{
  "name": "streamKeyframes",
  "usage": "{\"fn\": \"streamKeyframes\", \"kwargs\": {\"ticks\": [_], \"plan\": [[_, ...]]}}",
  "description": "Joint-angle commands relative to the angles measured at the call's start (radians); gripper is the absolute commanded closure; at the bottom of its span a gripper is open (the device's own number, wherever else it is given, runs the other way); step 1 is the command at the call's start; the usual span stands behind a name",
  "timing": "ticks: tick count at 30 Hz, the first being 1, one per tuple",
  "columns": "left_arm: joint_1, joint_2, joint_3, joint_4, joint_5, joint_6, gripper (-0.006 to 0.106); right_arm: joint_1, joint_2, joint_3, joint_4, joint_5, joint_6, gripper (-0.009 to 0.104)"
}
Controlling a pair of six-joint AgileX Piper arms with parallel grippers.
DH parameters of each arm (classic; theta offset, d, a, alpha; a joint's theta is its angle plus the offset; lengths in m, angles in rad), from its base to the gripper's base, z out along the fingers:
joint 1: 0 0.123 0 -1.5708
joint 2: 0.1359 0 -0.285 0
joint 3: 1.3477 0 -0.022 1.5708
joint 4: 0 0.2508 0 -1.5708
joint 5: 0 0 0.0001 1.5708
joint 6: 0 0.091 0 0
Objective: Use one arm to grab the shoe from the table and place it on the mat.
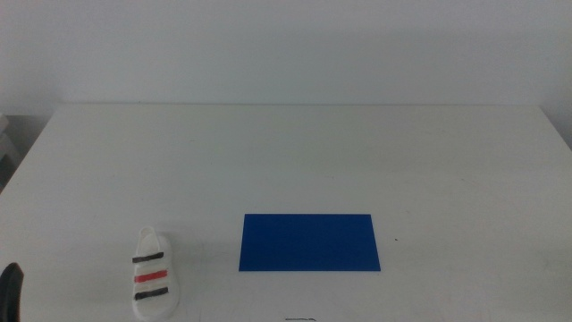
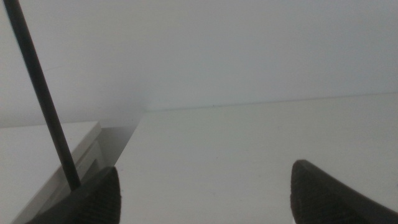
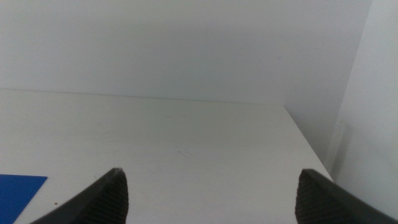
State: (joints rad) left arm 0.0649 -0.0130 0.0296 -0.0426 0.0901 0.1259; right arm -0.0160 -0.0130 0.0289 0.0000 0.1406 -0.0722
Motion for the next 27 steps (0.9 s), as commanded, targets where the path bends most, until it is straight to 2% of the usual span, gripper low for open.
{"fn": "streamKeyframes", "kwargs": {"ticks": [1, 4, 13, 18, 21, 27], "plan": [[-0.005, -0.011, -0.019, -0.015, -0.064, -0.009, 0.007, 0.002, -0.019, -0.019, -0.009, -0.076, -0.004, 0.001], [-0.005, 0.065, -0.114, -0.015, 0.033, -0.01, 0.007, 0.002, -0.019, -0.019, -0.009, -0.076, -0.004, 0.001], [-0.005, 0.415, -0.664, -0.015, 0.726, -0.018, 0.007, 0.002, -0.019, -0.019, -0.009, -0.076, -0.004, 0.001], [-0.004, 0.58, -0.896, 0.009, 1.005, -0.114, 0.007, 0.002, -0.019, -0.019, -0.009, -0.076, -0.004, 0.001], [-0.004, 0.66, -0.972, 0.026, 1.111, -0.155, 0.007, 0.002, -0.019, -0.019, -0.009, -0.076, -0.004, 0.001], [-0.004, 0.813, -0.997, 0.026, 1.128, -0.193, 0.007, 0.002, -0.019, -0.019, -0.009, -0.076, -0.004, 0.001]]}}
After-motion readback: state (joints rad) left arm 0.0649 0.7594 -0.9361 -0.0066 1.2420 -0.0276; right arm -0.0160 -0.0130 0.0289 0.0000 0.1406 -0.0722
